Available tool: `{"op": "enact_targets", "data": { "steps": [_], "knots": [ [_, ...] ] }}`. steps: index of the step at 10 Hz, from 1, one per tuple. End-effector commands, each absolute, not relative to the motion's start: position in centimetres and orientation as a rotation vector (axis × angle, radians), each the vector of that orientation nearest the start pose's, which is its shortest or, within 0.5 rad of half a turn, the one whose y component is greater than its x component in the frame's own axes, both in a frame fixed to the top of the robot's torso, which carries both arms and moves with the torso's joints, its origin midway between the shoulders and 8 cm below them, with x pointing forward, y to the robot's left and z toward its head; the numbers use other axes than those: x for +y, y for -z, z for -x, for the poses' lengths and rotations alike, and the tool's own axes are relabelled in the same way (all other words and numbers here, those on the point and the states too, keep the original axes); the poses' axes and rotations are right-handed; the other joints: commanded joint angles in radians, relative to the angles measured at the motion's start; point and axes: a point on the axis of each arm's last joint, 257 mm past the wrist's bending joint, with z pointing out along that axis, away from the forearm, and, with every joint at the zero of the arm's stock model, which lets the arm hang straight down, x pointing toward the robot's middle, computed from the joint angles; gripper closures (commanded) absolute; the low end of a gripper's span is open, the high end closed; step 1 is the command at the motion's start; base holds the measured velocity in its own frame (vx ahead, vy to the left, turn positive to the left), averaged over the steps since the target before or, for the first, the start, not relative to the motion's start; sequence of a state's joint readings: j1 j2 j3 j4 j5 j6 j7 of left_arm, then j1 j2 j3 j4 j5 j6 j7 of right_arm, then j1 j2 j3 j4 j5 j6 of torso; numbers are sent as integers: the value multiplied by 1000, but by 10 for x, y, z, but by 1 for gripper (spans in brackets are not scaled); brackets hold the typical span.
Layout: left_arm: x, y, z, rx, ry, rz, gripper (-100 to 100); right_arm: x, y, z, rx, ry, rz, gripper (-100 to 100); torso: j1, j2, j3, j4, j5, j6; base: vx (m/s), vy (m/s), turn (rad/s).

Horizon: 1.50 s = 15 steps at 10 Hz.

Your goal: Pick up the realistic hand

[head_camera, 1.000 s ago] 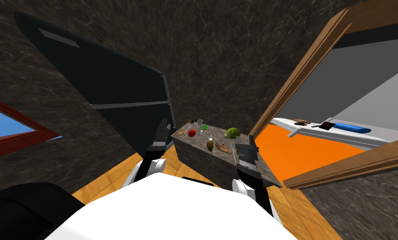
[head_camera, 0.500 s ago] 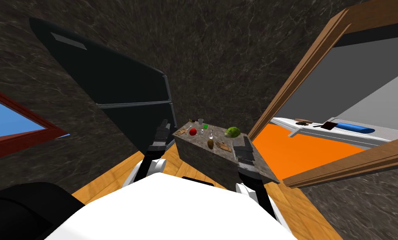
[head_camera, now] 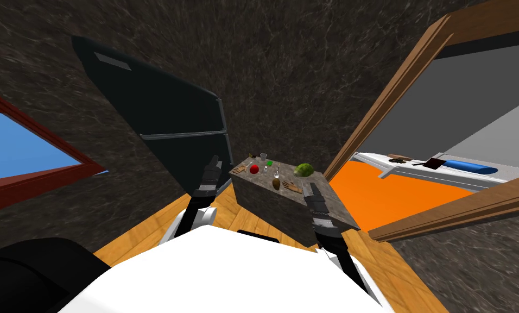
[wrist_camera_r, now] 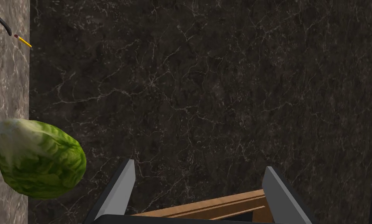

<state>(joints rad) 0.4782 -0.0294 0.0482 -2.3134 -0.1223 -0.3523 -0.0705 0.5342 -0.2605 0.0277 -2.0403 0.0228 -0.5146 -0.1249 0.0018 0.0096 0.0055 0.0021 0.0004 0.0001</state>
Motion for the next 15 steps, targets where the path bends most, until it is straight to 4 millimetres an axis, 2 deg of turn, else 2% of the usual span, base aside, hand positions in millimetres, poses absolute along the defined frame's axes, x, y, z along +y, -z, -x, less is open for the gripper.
{"op": "enact_targets", "data": {
  "steps": [1,2,3,5,6,7,8,10,11,12,13,14,15],
  "knots": [
    [290,-17,-361,732,1088,651,0,-274,118,-373,1056,-1293,-713,-100,0,0,0,0,0,0,-113,17,12],
    [290,-17,-361,732,1087,651,0,-278,135,-372,1120,-1254,-691,-100,-1,-1,-1,0,0,0,-108,31,29],
    [290,-17,-361,732,1087,651,0,-278,136,-372,1125,-1253,-688,-100,0,-2,-1,0,0,0,-79,19,13],
    [290,-17,-361,732,1087,651,0,-288,169,-370,1241,-1173,-643,-100,-2,-3,-1,-1,0,0,-140,12,45],
    [290,-17,-361,732,1088,651,0,-290,172,-370,1263,-1164,-632,-100,-1,1,0,0,0,0,-127,17,12],
    [290,-17,-361,732,1087,651,0,-298,190,-367,1324,-1119,-607,-100,-1,-1,0,0,0,0,-91,46,38],
    [290,-17,-361,732,1087,651,0,-298,190,-367,1331,-1117,-600,-100,0,-2,-1,0,0,0,-73,35,11],
    [290,-17,-361,732,1087,651,0,-314,221,-360,1448,-1029,-537,-100,-1,-4,-2,-1,0,0,-123,32,60],
    [290,-17,-361,732,1088,651,0,-317,225,-359,1466,-1018,-529,-100,0,0,0,0,0,0,-121,29,16],
    [290,-17,-361,732,1087,651,0,-328,241,-355,1525,-971,-498,-100,-1,-1,0,0,0,0,-105,31,65],
    [290,-17,-361,732,1087,651,0,-329,241,-355,1532,-968,-490,-100,0,-2,-1,0,0,0,-20,-9,-18],
    [290,-17,-361,732,1087,651,0,-340,257,-349,1593,-920,-454,-100,-3,-7,-3,-1,0,0,0,0,0],
    [290,-17,-361,732,1087,651,0,-340,256,-349,1597,-917,-447,-100,-3,-9,-5,-2,-1,0,4,5,13]
  ]
}}
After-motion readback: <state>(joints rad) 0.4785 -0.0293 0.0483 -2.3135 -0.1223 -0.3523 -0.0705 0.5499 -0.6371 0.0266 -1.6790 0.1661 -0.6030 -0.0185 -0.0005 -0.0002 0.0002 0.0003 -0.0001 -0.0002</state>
